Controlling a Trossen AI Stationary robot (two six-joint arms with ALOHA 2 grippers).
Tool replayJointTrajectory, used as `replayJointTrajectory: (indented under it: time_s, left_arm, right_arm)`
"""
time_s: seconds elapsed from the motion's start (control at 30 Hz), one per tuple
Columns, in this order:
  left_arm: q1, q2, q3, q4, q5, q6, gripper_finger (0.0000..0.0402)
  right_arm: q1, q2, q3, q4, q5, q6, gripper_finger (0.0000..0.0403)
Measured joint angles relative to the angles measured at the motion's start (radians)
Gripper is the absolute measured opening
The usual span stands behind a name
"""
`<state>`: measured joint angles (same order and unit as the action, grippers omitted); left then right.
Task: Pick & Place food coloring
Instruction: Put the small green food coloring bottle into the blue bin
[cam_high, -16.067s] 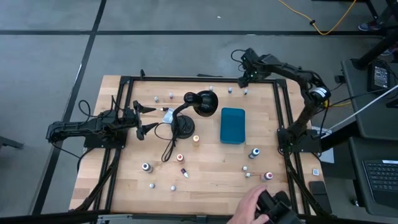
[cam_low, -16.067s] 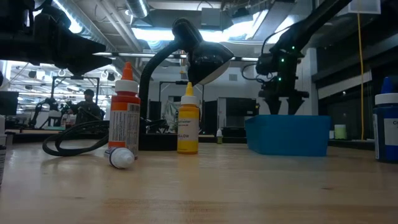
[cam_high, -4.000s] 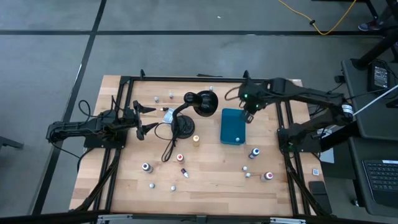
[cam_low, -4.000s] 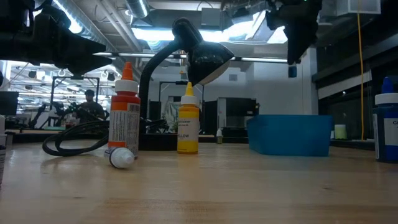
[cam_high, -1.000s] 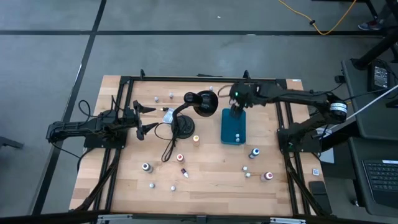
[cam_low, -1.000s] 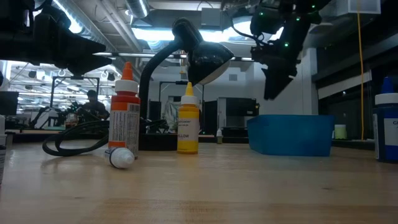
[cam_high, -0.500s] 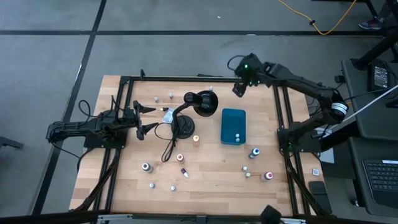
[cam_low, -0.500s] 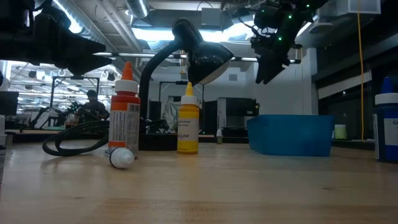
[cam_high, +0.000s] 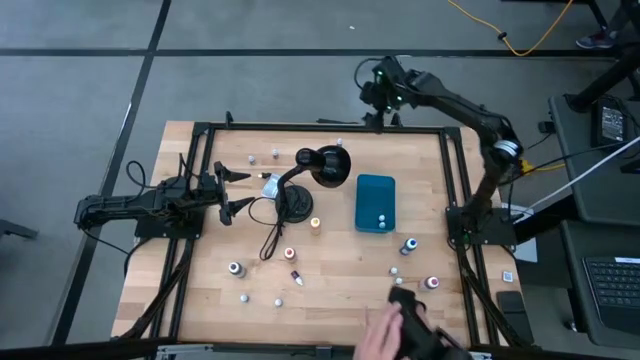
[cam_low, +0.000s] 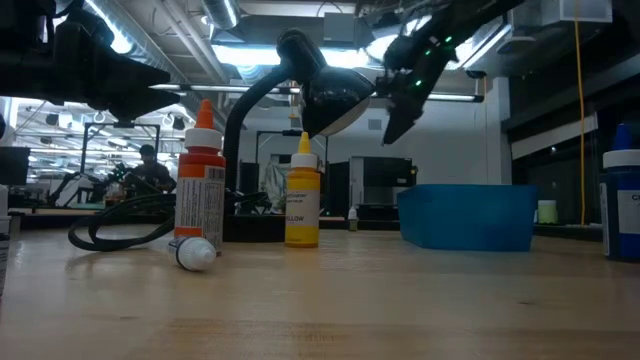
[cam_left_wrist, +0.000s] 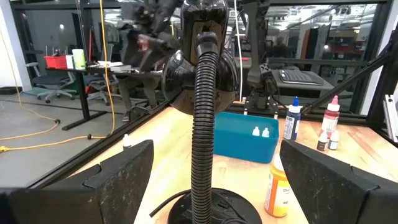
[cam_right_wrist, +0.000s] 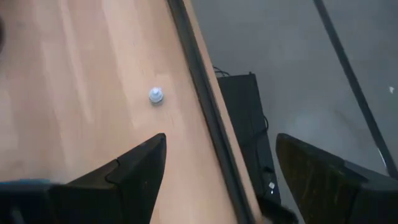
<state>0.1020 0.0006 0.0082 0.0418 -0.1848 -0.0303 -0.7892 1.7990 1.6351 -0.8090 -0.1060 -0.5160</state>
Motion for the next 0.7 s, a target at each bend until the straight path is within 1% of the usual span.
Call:
replayJointTrajectory:
  time_s: [0.13,0.23,0.43,0.7]
  left_arm:
    - [0.0,0.0,0.0,0.0,0.0,0.0,0.0345]
    - [0.0,0.0,0.0,0.0,0.0,0.0,0.0345]
    - [0.0,0.0,0.0,0.0,0.0,0.0,0.0345]
    - [0.0,0.0,0.0,0.0,0.0,0.0,0.0345]
  right_arm:
    - [-0.007,0.117,0.095,-0.045,-0.017,-0.066,0.0301]
    - [-0.007,0.185,0.139,-0.067,-0.037,-0.091,0.0301]
    - [-0.006,0.259,0.145,-0.082,-0.103,-0.121,0.0301]
    - [0.007,0.323,0.143,-0.079,-0.107,-0.144,0.0301]
